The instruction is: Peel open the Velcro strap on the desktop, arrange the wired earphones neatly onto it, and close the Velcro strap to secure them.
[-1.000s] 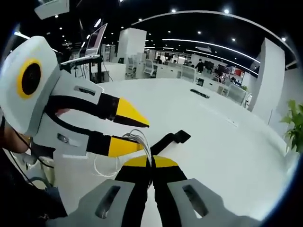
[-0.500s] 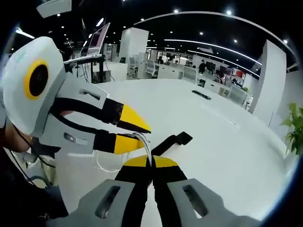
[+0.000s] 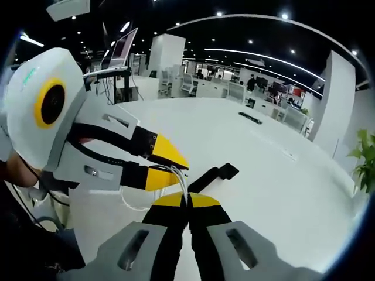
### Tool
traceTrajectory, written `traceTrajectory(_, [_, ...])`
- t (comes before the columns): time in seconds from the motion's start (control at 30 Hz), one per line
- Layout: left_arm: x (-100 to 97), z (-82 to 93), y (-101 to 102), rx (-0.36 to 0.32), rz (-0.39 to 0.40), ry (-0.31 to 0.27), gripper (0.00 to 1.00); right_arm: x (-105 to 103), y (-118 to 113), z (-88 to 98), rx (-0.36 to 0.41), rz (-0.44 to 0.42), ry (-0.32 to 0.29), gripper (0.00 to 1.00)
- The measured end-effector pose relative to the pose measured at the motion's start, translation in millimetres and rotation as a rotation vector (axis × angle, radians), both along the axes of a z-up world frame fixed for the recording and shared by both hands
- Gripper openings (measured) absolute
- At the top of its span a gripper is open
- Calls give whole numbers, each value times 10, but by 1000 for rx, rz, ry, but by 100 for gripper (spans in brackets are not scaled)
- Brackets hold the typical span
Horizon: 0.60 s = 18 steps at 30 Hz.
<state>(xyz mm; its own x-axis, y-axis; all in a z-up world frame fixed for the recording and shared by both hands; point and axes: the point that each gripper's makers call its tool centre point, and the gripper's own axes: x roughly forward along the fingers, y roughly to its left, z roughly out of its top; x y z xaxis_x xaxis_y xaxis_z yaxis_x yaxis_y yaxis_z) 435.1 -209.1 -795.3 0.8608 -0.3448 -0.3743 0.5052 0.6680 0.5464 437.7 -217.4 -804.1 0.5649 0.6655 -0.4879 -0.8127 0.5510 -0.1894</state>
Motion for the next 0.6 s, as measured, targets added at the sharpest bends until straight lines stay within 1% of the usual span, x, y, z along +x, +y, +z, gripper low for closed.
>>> traceTrajectory(0.1, [-3,15,4,-14,4,2,8,3,-7,2,1,1,-4,4])
traceTrajectory(0.13, [-7,11,1,-29,8,13,8,5,-10,3,1,1,-6,4])
traceTrajectory(0.2, [-29,-23,-15,-99,33,68,8,5,-16,0,-1,3,-10,4])
traceTrajectory(0.27, [-61,-47,-29,-170,42,148,8,10,-27,-7,-6,7,-16,4])
traceTrajectory(0.3, [-77,-63,-46,-189,42,164,8,15,-33,-11,-10,10,-22,4])
traceTrajectory(0.33, [-94,-86,-73,-194,39,166,8,22,-38,-11,-12,10,-26,5])
traceTrajectory(0.37, [-6,-10,-48,-170,1,126,8,30,-40,-6,-9,11,-32,5])
traceTrajectory(0.43, [34,26,3,-174,6,111,8,36,-31,15,4,19,-41,5])
traceTrajectory(0.53, [48,59,20,-171,10,100,8,78,-25,92,24,43,-100,10])
traceTrajectory(0.6, [47,89,28,-186,17,89,8,89,-52,124,37,37,-116,12])
